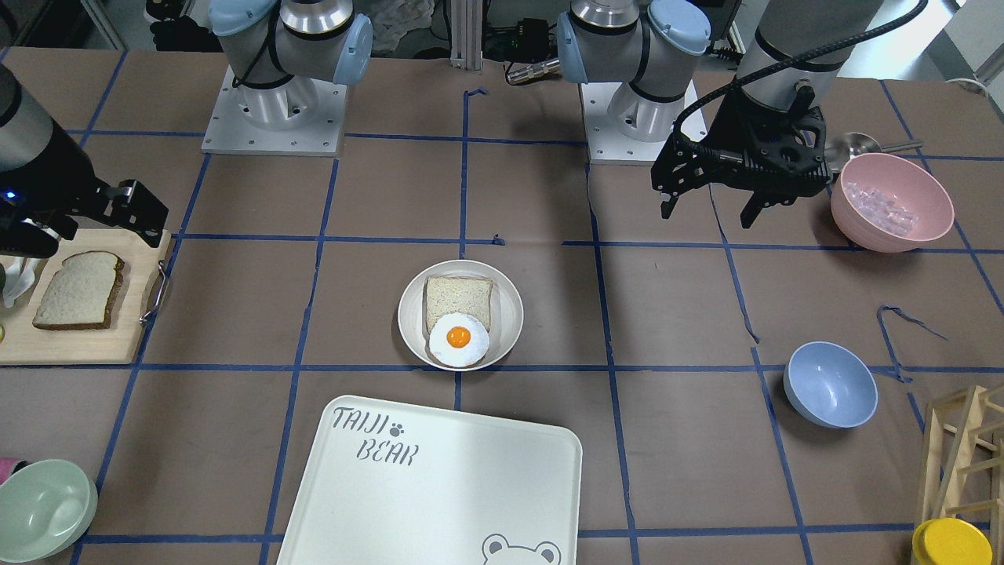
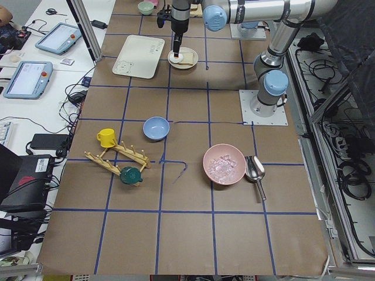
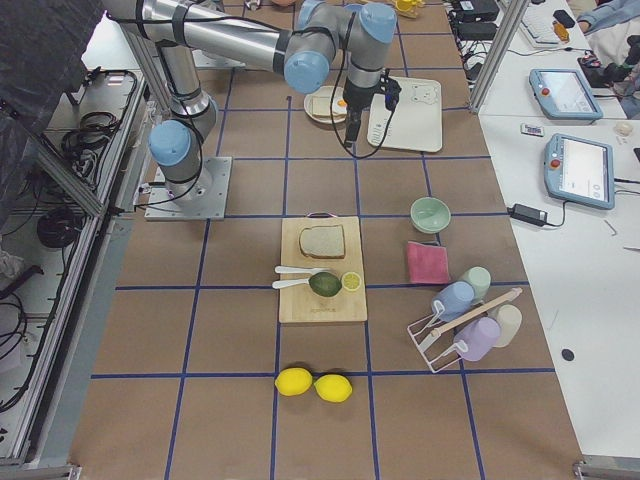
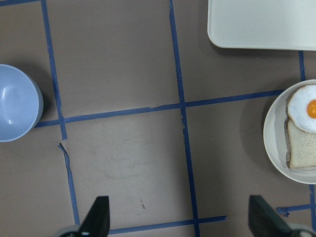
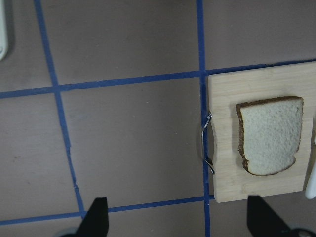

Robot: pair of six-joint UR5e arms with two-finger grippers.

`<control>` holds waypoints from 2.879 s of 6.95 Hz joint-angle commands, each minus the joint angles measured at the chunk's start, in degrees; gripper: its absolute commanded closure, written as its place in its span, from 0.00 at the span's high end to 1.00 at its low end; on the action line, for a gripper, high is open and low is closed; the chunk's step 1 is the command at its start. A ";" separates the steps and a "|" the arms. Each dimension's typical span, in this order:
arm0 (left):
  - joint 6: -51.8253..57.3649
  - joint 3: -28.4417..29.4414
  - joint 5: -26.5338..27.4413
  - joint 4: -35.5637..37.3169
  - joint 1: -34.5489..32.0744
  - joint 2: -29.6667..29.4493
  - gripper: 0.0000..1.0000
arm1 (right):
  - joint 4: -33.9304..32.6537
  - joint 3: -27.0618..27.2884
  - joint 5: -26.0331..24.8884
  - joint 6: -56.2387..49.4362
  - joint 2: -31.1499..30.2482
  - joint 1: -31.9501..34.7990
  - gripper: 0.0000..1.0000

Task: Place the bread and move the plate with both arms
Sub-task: 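Lower the right gripper onto the bread slice on the cutting board, then grasp the bread slice edge with the right gripper and lift it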

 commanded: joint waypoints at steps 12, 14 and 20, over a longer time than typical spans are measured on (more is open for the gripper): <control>0.00 -0.01 -0.02 0.00 0.00 -0.35 1.00 | -37.81 24.03 -6.53 -20.06 11.07 -12.51 0.00; -0.09 -0.10 -0.02 0.00 -0.09 -0.53 1.00 | -37.81 24.03 -6.45 -20.15 10.98 -12.51 0.00; 0.09 -0.09 0.51 2.55 0.00 -0.79 1.00 | -36.93 23.42 -8.03 -19.19 4.14 -11.37 0.00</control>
